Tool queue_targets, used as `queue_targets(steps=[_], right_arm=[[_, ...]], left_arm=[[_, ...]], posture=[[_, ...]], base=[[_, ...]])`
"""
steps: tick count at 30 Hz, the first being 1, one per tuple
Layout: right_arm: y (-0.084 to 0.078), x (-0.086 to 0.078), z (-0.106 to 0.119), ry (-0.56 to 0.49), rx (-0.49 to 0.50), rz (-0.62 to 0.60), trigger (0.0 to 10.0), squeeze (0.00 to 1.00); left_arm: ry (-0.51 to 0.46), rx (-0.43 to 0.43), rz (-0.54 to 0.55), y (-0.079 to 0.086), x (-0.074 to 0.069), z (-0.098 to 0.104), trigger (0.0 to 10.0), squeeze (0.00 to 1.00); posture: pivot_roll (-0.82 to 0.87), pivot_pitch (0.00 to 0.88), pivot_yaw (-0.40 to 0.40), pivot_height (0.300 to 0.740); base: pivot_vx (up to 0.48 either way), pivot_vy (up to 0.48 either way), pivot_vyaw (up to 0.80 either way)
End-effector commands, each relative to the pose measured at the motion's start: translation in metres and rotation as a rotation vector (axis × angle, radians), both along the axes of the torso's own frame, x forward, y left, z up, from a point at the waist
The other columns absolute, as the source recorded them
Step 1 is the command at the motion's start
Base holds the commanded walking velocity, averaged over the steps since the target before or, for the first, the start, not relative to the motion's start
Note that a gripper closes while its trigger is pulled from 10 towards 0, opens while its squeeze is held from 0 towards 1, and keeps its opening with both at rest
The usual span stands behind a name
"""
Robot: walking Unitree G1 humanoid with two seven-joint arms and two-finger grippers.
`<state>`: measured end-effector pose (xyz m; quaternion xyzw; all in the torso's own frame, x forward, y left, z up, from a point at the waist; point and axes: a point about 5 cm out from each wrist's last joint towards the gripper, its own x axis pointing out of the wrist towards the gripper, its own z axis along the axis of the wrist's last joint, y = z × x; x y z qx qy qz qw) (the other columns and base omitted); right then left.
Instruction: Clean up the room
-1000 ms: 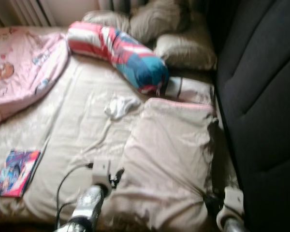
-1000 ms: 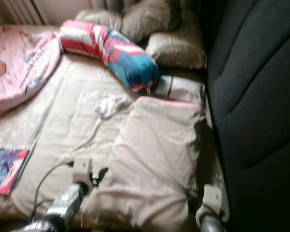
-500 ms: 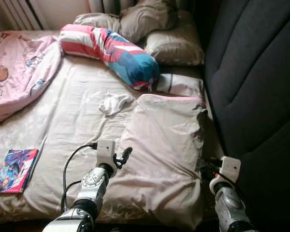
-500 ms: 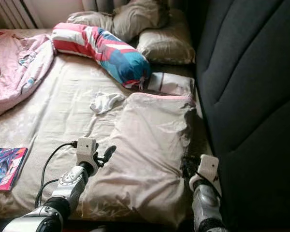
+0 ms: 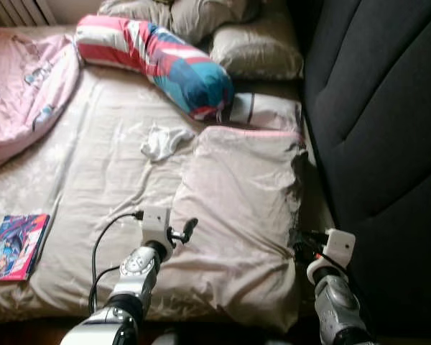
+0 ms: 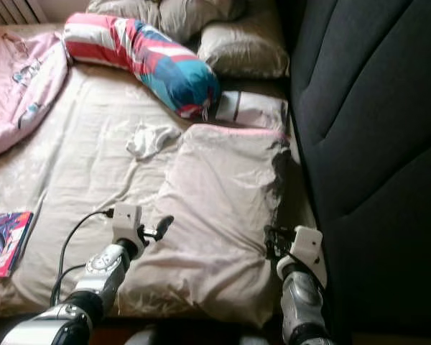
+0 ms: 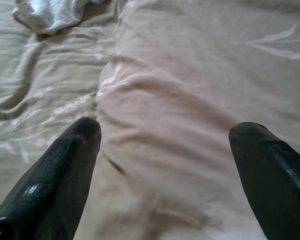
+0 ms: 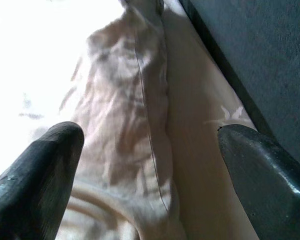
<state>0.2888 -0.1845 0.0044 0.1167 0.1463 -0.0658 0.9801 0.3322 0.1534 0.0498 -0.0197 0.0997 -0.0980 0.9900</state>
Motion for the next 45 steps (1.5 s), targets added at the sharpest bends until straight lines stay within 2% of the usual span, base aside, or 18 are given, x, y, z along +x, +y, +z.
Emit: queue_targets(steps=[1,2,13,23,27,29,36,40,42,45], right_arm=[[0.002,-0.005,-0.005,0.021,0.007,0.003,10.0,0.68],[0.002,-0.004,-0.004,0.019,0.009,0.003,10.0,0.0],[0.011,-0.007,-0.007,0.016,0.053,0.041,10.0,0.0],[0.021,-0.01,-0.01,0.02,0.091,0.11,10.0,0.0],[0.033,-0.014,-0.013,0.006,0.188,0.153,10.0,0.0],[0.037,-0.017,-0.014,0.007,0.197,0.174,10.0,0.0],[0.038,-0.023,-0.023,0.058,0.196,0.157,10.0,0.0],[0.039,-0.026,-0.025,0.068,0.191,0.156,10.0,0.0],[0.035,-0.026,-0.025,0.069,0.156,0.137,10.0,0.0],[0.029,-0.025,-0.024,0.064,0.116,0.117,10.0,0.0]], left_arm=[[0.014,0.002,0.009,0.0,-0.002,-0.003,10.0,0.93],[0.013,0.002,0.009,0.0,-0.002,-0.003,10.0,0.02],[-0.003,-0.005,0.009,0.001,0.0,0.001,10.0,0.0],[-0.056,-0.041,0.029,0.002,0.004,0.009,10.0,0.0],[-0.121,-0.073,0.04,0.002,0.006,0.018,10.0,0.0],[-0.134,-0.078,0.042,0.002,0.006,0.02,10.0,0.0],[-0.177,-0.081,0.01,0.006,0.009,0.03,10.0,0.0],[-0.164,-0.032,0.016,0.018,0.009,0.03,10.0,0.0],[-0.14,-0.003,0.035,0.027,0.009,0.028,10.0,0.0],[-0.121,-0.008,0.048,0.032,0.009,0.026,10.0,0.0]], posture=[[-0.09,0.336,0.003,0.74],[-0.1,0.345,0.002,0.74],[-0.1,0.423,-0.01,0.74],[-0.09,0.453,-0.021,0.74],[-0.06,0.456,-0.017,0.74],[-0.05,0.456,-0.014,0.74],[-0.03,0.449,-0.001,0.74],[-0.03,0.437,0.002,0.74],[-0.03,0.43,0.001,0.74],[-0.03,0.429,0.001,0.74]], base=[[0.0,0.0,0.0],[0.0,0.0,0.0],[0.0,0.0,0.0],[0.0,0.0,0.0],[0.0,0.0,0.0],[0.0,0.0,0.0],[0.0,0.0,0.0],[0.0,0.0,0.0],[0.0,0.0,0.0],[0.0,0.0,0.0]])
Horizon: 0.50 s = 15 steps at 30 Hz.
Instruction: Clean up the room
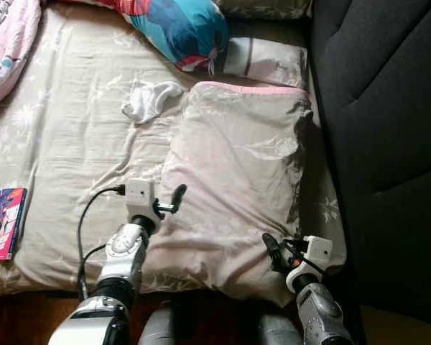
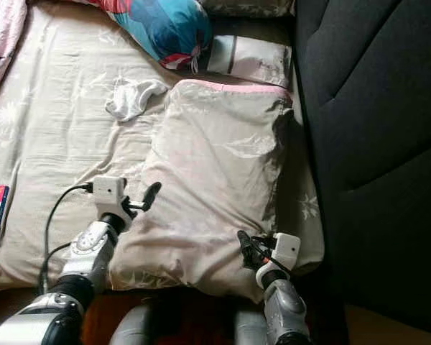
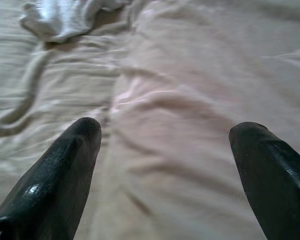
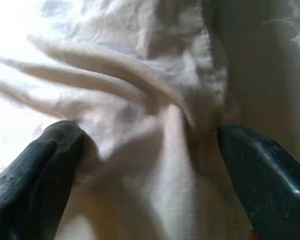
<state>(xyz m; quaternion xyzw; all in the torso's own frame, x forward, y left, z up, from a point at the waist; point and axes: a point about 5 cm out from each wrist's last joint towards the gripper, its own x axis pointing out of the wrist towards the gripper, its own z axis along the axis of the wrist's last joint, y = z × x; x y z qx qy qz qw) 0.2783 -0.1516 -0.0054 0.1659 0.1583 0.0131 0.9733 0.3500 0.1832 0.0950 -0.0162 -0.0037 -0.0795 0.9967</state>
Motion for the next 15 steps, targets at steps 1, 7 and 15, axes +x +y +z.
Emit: queue_targets(steps=[1,7,15], right_arm=[[-0.007,-0.014,-0.013,0.058,-0.026,-0.035,10.0,0.0],[-0.035,-0.008,-0.004,0.016,-0.089,-0.124,10.0,0.0],[-0.036,-0.004,-0.001,0.014,-0.071,-0.12,10.0,0.0]], left_arm=[[0.1,-0.008,0.012,0.005,-0.009,-0.021,10.0,0.0],[0.188,-0.006,0.016,0.01,-0.016,-0.036,10.0,0.0],[0.256,-0.021,0.015,0.009,-0.022,-0.048,10.0,0.0]], posture=[[-0.04,0.424,-0.002,0.74],[-0.05,0.418,-0.014,0.74],[-0.06,0.422,-0.029,0.74]], base=[[0.0,0.0,0.0],[0.0,0.0,0.0],[0.0,0.0,0.0]])
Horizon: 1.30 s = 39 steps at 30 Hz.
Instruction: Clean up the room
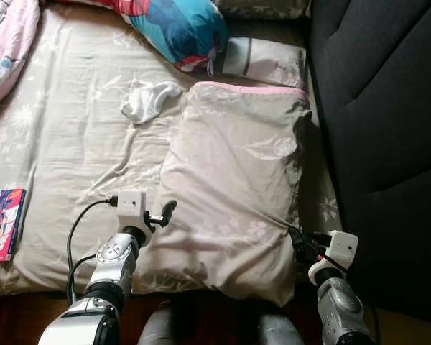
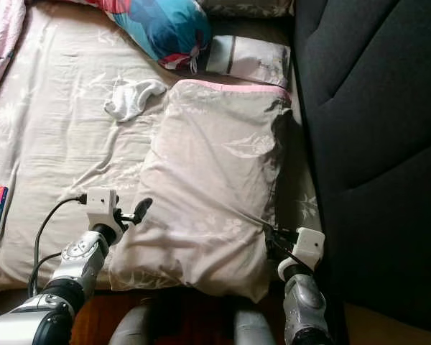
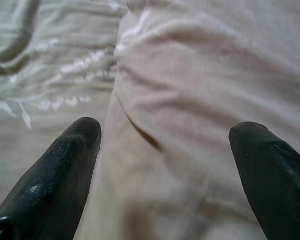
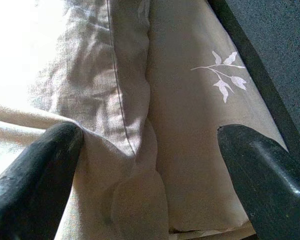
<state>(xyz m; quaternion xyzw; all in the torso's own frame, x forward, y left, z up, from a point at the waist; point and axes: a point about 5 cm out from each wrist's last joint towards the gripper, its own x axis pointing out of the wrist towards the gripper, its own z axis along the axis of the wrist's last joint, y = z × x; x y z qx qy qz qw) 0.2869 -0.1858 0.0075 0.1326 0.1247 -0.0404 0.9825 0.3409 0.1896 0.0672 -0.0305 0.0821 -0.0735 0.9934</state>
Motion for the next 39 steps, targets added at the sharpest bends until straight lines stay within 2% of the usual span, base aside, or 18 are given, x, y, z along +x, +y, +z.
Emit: queue_targets(steps=[1,10,12,15,21,27,36,39], right_arm=[[0.002,-0.012,-0.014,0.065,0.028,0.005,10.0,0.0],[0.019,-0.013,-0.017,0.073,0.082,0.109,10.0,0.0],[0.02,-0.014,-0.018,0.073,0.091,0.114,10.0,0.0],[0.02,-0.015,-0.02,0.079,0.09,0.117,10.0,0.0],[0.023,-0.023,-0.026,0.103,0.098,0.15,10.0,0.0],[0.024,-0.029,-0.031,0.121,0.108,0.149,10.0,0.0],[0.038,-0.031,-0.034,0.135,0.154,0.22,10.0,0.0],[0.047,-0.033,-0.034,0.134,0.188,0.293,10.0,0.0]], left_arm=[[0.105,-0.018,0.008,0.002,-0.014,-0.023,10.0,0.0],[0.178,-0.037,0.001,-0.003,-0.022,-0.037,10.0,0.0],[0.204,-0.027,-0.006,-0.004,-0.026,-0.042,10.0,0.0],[0.213,0.033,-0.034,-0.006,-0.028,-0.045,10.0,0.0],[0.243,-0.021,-0.051,-0.014,-0.034,-0.052,10.0,0.0],[0.256,-0.026,-0.074,-0.019,-0.037,-0.056,10.0,0.0],[0.256,-0.025,-0.087,-0.024,-0.038,-0.057,10.0,0.0],[0.25,-0.026,-0.096,-0.029,-0.037,-0.057,10.0,0.0]], posture=[[-0.06,0.425,-0.031,0.74],[-0.06,0.441,-0.042,0.74],[-0.06,0.448,-0.044,0.74],[-0.06,0.456,-0.045,0.74],[-0.08,0.476,-0.046,0.74],[-0.08,0.491,-0.044,0.74],[-0.09,0.51,-0.049,0.74],[-0.08,0.515,-0.047,0.74]], base=[[0.0,0.0,0.0],[0.0,0.0,0.0],[0.0,0.0,0.0],[0.0,0.0,0.0],[0.0,0.0,0.0],[0.0,0.0,0.0],[0.0,0.0,0.0],[0.0,0.0,0.0]])
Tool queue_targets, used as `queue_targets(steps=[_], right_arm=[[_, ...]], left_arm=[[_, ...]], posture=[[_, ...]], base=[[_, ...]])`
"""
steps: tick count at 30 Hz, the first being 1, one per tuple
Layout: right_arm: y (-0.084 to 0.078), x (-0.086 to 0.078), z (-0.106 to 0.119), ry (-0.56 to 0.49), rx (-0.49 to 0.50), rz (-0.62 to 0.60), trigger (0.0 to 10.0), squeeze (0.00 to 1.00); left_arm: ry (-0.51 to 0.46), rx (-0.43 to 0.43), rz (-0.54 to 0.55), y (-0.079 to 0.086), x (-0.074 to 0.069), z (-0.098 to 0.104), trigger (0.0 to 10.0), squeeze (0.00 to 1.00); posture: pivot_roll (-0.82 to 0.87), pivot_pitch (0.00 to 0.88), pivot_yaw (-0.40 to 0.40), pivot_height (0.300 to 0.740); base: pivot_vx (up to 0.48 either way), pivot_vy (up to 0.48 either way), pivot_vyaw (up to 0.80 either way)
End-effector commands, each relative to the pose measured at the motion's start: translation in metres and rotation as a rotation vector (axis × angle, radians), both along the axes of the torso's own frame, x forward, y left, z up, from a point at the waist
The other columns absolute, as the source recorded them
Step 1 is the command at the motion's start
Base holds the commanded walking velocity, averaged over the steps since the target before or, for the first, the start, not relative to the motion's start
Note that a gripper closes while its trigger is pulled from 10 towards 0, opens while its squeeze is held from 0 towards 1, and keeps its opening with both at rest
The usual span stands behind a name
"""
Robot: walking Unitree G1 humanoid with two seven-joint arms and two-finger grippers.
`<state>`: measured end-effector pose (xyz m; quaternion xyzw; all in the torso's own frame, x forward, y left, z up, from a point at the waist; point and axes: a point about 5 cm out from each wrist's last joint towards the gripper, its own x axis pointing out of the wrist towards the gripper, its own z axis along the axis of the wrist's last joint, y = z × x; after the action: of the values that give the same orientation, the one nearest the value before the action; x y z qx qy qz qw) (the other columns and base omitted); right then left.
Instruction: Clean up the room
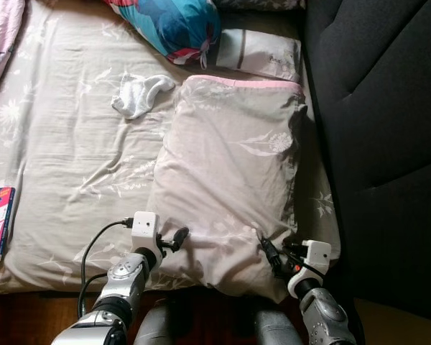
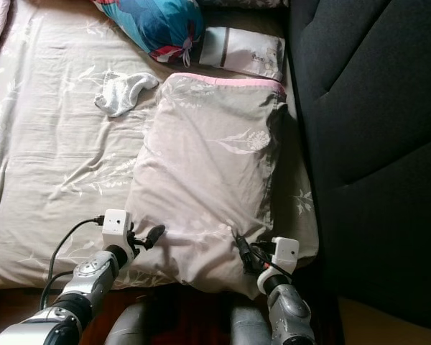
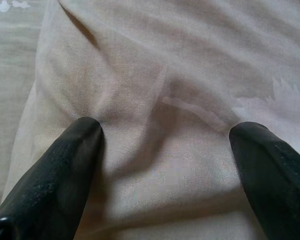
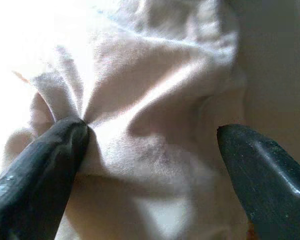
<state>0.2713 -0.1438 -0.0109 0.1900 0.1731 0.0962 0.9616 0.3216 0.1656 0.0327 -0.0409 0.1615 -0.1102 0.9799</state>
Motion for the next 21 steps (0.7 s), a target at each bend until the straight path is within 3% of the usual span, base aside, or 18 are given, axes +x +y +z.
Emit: queue_targets(steps=[1,6,11,18,19,20,21], right_arm=[[0.007,-0.017,-0.016,0.074,0.026,0.047,10.0,0.0],[0.006,-0.017,-0.015,0.074,0.011,0.053,10.0,0.0],[0.005,-0.016,-0.016,0.087,-0.003,0.051,10.0,0.0],[0.006,-0.017,-0.017,0.101,-0.011,0.045,10.0,0.0],[0.006,-0.017,-0.018,0.105,-0.016,0.048,10.0,0.0],[0.006,-0.018,-0.018,0.111,-0.021,0.05,10.0,0.0],[0.006,-0.018,-0.018,0.11,-0.02,0.049,5.6,0.0]], left_arm=[[0.088,-0.011,-0.02,-0.006,-0.017,-0.022,10.0,0.0],[0.097,-0.011,-0.025,-0.009,-0.017,-0.022,10.0,0.0],[0.169,0.017,-0.051,-0.013,-0.021,-0.029,10.0,0.0],[0.19,0.069,0.018,-0.003,-0.022,-0.032,10.0,0.0],[0.204,0.064,0.025,-0.003,-0.022,-0.033,4.9,0.0],[0.216,0.063,0.029,-0.002,-0.023,-0.034,4.9,0.0],[0.217,0.059,0.03,-0.002,-0.023,-0.034,0.0,0.0]], posture=[[-0.08,0.515,-0.047,0.74],[-0.09,0.514,-0.052,0.74],[-0.09,0.513,-0.053,0.74],[-0.09,0.504,-0.057,0.74],[-0.09,0.503,-0.058,0.74],[-0.09,0.503,-0.058,0.74],[-0.09,0.501,-0.058,0.74]], base=[[0.0,0.0,0.0],[0.0,0.0,0.0],[0.0,0.0,0.0],[0.0,0.0,0.0],[0.0,0.0,0.0],[0.0,0.0,0.0],[0.0,0.0,0.0]])
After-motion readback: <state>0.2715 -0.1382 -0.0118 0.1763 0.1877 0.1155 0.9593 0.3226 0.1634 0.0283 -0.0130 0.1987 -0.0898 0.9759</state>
